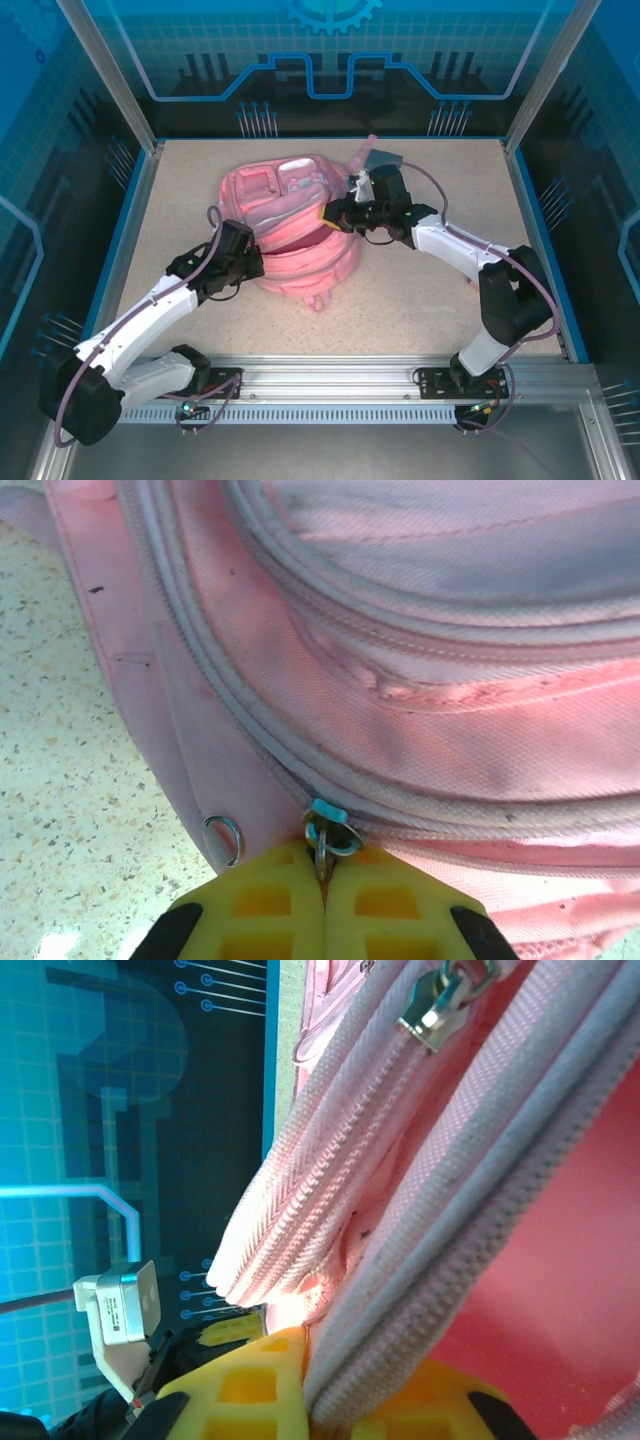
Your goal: Pack the student bag
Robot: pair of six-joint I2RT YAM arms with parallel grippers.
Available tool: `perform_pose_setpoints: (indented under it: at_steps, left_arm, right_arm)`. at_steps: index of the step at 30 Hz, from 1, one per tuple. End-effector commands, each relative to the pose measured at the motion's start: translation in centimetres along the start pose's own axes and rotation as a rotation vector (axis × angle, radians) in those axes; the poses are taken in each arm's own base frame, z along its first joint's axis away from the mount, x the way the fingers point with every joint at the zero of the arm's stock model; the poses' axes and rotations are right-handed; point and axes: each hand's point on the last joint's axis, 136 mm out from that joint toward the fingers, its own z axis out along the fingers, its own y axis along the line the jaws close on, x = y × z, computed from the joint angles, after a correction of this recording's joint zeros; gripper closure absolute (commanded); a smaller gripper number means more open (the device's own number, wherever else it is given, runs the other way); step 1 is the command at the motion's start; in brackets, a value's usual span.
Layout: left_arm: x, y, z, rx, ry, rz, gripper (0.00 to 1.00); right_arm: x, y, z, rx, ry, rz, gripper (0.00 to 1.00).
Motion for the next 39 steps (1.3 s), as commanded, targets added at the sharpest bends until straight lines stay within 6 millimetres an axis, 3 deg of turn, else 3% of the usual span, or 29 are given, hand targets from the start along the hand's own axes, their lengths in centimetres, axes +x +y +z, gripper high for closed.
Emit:
perform_pose_setpoints:
  at_steps: [1, 6, 11, 14, 18, 22, 25, 29, 35, 39]
  left_arm:
    - [-0.8, -3.0, -1.2, 0.161, -0.025, 0.096, 1.0]
    - [-1.0, -5.4, -1.9, 0.259, -0.03, 0.144, 1.0]
    - [-1.0, -6.8, -2.2, 0.301, -0.037, 0.166, 1.0]
    - [-1.3, -5.8, -2.1, 0.24, -0.048, 0.165, 1.0]
    - [-1.4, -2.6, -2.0, 0.082, -0.063, 0.153, 1.0]
    - [-1.3, 2.2, -2.1, -0.123, -0.075, 0.087, 1.0]
    - [-1.2, 4.2, -1.6, -0.163, -0.071, 0.019, 1.0]
    - [-2.2, 4.3, -0.4, -0.144, -0.074, 0.002, 1.0]
    - [-5.6, 4.0, 2.1, -0.115, -0.076, 0.05, 1.0]
    - [-7.7, 3.2, 2.5, -0.045, -0.106, 0.115, 1.0]
  right_arm:
    - [-0.2, 2.1, 0.2, -0.096, -0.038, -0.016, 0.71]
    - [1.7, 3.7, 2.0, -0.156, -0.035, 0.011, 0.57]
    - [2.9, 4.2, 3.2, -0.155, -0.019, 0.031, 0.63]
    - [2.6, 3.5, 2.8, -0.131, -0.047, 0.048, 0.76]
    - [1.6, 2.6, 1.3, -0.082, -0.107, 0.047, 0.9]
    - [1.0, 1.6, -0.1, -0.021, -0.135, 0.047, 0.95]
    - [0.8, 1.6, -0.8, 0.005, -0.14, 0.031, 0.96]
    - [1.0, 1.7, -0.6, 0.018, -0.115, 0.021, 0.98]
    - [1.1, 1.2, -0.2, 0.028, -0.091, 0.027, 0.99]
    - [1.4, 0.7, 0.6, 0.035, -0.053, 0.034, 0.99]
